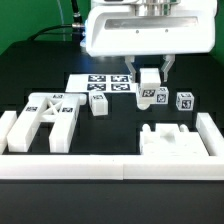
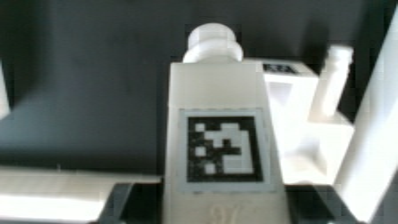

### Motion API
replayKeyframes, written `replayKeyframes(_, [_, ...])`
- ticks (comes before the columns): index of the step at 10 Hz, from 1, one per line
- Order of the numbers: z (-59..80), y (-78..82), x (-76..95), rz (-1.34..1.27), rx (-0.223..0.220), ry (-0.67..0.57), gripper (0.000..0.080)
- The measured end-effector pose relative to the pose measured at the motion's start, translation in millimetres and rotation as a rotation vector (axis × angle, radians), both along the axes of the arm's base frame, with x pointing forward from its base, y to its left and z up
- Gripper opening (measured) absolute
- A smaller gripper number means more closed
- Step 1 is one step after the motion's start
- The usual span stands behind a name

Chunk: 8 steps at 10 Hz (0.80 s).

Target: Assemble chair

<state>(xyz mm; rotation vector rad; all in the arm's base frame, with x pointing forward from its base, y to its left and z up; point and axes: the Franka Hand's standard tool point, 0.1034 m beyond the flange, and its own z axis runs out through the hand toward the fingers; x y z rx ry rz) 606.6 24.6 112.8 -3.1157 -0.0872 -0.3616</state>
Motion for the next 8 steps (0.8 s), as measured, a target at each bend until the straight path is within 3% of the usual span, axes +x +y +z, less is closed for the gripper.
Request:
replayKeyframes(4, [1.3, 4.6, 2.2, 0.007, 0.004, 0.019, 0.0291])
replayKeyframes(5, [4.9, 10.2, 11.7, 0.012, 0.008, 0.024, 0.0291])
replayKeyframes(8, [22.1, 44.9, 60.8, -0.004, 0.036, -0.011, 0.0291])
